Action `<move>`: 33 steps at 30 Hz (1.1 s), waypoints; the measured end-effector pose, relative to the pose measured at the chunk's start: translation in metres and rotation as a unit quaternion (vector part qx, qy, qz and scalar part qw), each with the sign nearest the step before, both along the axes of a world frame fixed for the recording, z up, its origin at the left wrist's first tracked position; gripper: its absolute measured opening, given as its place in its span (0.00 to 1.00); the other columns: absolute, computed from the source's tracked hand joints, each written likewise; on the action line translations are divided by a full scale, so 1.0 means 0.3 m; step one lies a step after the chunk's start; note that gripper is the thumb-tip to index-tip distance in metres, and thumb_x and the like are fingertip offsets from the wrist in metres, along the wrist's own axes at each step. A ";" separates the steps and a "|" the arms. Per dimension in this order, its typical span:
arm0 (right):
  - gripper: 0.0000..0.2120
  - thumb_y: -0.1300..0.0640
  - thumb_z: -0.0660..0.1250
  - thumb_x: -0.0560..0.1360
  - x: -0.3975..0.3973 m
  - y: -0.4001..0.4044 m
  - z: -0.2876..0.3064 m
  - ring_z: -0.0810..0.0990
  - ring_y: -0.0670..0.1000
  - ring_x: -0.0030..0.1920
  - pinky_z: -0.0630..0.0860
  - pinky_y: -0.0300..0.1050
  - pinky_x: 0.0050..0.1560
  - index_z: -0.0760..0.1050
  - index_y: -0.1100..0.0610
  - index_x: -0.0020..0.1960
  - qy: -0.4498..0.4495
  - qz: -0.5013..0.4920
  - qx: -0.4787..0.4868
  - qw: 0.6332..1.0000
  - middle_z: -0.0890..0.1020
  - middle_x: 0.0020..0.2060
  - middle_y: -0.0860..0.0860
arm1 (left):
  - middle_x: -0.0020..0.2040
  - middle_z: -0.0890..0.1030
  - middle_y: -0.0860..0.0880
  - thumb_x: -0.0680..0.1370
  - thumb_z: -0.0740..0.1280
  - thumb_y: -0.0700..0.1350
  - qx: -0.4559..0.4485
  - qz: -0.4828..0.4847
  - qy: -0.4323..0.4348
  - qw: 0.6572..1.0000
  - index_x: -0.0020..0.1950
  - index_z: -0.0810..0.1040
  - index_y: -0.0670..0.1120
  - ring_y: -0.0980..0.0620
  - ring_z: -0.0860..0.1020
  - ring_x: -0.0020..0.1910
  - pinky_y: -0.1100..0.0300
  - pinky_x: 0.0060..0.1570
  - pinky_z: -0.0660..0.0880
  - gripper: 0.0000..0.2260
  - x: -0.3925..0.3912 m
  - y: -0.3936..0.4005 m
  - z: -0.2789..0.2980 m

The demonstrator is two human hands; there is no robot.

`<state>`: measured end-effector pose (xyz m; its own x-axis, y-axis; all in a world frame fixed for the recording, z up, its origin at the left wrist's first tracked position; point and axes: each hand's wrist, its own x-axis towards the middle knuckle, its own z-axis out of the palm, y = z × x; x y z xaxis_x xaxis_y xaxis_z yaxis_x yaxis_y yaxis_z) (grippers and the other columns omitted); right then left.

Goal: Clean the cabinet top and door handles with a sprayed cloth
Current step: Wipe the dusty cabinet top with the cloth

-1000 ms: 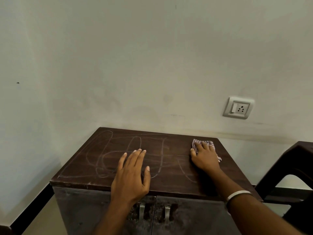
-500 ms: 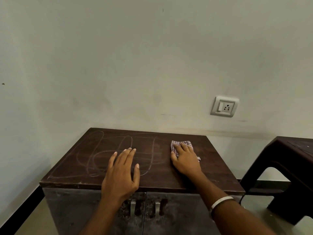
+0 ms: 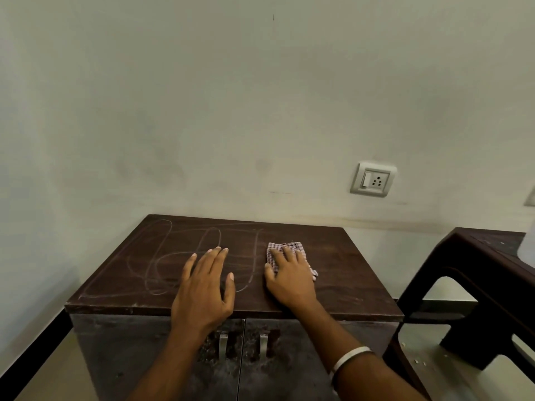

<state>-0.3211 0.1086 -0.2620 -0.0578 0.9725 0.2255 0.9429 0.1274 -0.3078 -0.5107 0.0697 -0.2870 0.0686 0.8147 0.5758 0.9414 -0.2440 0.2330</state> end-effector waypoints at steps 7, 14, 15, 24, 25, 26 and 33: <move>0.26 0.43 0.53 0.80 0.183 -0.053 0.005 0.57 0.53 0.76 0.52 0.49 0.76 0.61 0.48 0.76 0.014 -0.037 -0.002 0.999 0.62 0.76 0.51 | 0.70 0.73 0.48 0.78 0.50 0.55 0.001 -0.003 -0.012 1.000 0.73 0.68 0.46 0.53 0.69 0.70 0.52 0.75 0.53 0.27 -0.007 0.003 0.004; 0.26 0.44 0.53 0.80 0.289 -0.103 0.020 0.56 0.55 0.77 0.48 0.50 0.77 0.59 0.49 0.77 -0.007 -0.124 -0.016 0.992 0.60 0.77 0.54 | 0.70 0.72 0.47 0.77 0.49 0.56 -0.013 0.002 -0.007 1.000 0.73 0.67 0.46 0.52 0.68 0.71 0.50 0.75 0.53 0.27 -0.002 0.006 0.003; 0.26 0.44 0.53 0.80 0.259 -0.111 0.019 0.55 0.55 0.77 0.48 0.50 0.77 0.59 0.49 0.77 -0.006 -0.120 -0.013 0.993 0.60 0.77 0.54 | 0.70 0.72 0.47 0.77 0.49 0.56 -0.014 0.003 -0.006 1.000 0.73 0.67 0.46 0.52 0.68 0.71 0.50 0.75 0.53 0.27 -0.002 0.005 0.004; 0.26 0.42 0.53 0.79 0.028 -0.189 0.002 0.55 0.53 0.77 0.49 0.49 0.76 0.59 0.46 0.76 0.013 0.019 -0.006 1.000 0.60 0.77 0.50 | 0.71 0.71 0.46 0.77 0.49 0.57 -0.019 0.000 -0.019 1.000 0.73 0.66 0.45 0.51 0.68 0.71 0.49 0.75 0.53 0.28 -0.006 0.008 0.005; 0.26 0.43 0.54 0.79 0.049 -0.191 0.004 0.56 0.53 0.77 0.50 0.49 0.76 0.60 0.46 0.76 0.010 0.020 -0.003 1.000 0.60 0.77 0.50 | 0.71 0.71 0.46 0.77 0.49 0.57 -0.019 -0.001 -0.020 1.000 0.73 0.66 0.45 0.51 0.68 0.71 0.50 0.75 0.53 0.28 -0.007 0.007 0.006; 0.26 0.43 0.54 0.79 0.076 -0.192 0.003 0.56 0.53 0.77 0.51 0.49 0.76 0.61 0.46 0.76 0.009 0.017 0.002 1.000 0.61 0.77 0.50 | 0.71 0.71 0.46 0.77 0.48 0.57 -0.019 -0.004 -0.020 1.000 0.73 0.66 0.46 0.51 0.68 0.71 0.50 0.75 0.52 0.28 -0.008 0.008 0.006; 0.26 0.44 0.55 0.78 0.366 -0.221 -0.014 0.59 0.55 0.76 0.55 0.51 0.76 0.62 0.46 0.75 -0.001 -0.133 0.009 0.991 0.64 0.75 0.52 | 0.70 0.72 0.46 0.77 0.48 0.56 -0.020 -0.003 0.001 1.000 0.73 0.67 0.46 0.51 0.68 0.71 0.49 0.75 0.51 0.28 -0.061 0.004 0.000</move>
